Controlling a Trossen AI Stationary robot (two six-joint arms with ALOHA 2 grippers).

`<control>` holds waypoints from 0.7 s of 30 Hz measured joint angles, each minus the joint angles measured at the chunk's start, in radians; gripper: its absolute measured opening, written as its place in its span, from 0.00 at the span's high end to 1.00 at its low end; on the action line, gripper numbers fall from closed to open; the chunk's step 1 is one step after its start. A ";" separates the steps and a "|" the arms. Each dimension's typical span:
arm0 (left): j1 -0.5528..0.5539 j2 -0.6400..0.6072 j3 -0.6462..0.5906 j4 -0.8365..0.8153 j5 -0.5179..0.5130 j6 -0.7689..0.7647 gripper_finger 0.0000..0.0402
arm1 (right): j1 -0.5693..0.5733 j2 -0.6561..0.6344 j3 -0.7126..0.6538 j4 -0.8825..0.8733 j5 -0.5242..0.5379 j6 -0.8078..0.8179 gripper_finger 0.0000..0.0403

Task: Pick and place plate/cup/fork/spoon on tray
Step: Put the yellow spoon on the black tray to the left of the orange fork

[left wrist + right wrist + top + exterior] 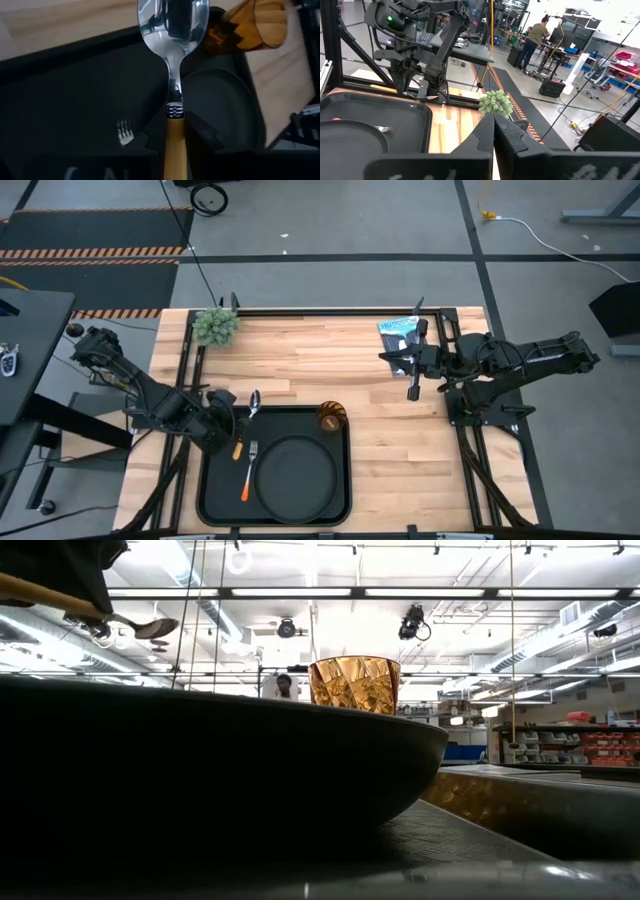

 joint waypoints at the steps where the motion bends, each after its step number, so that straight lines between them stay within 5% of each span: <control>1: -0.003 0.000 0.000 0.014 -0.001 0.001 0.86 | 0.000 0.000 0.000 0.000 0.000 0.000 0.98; 10: -0.003 0.072 0.061 0.187 -0.046 0.139 0.86 | 0.000 0.000 0.000 0.000 0.000 0.000 0.98; 21: -0.009 0.343 0.529 -0.247 -0.044 0.155 0.86 | 0.000 0.000 0.000 0.007 0.000 -0.008 0.98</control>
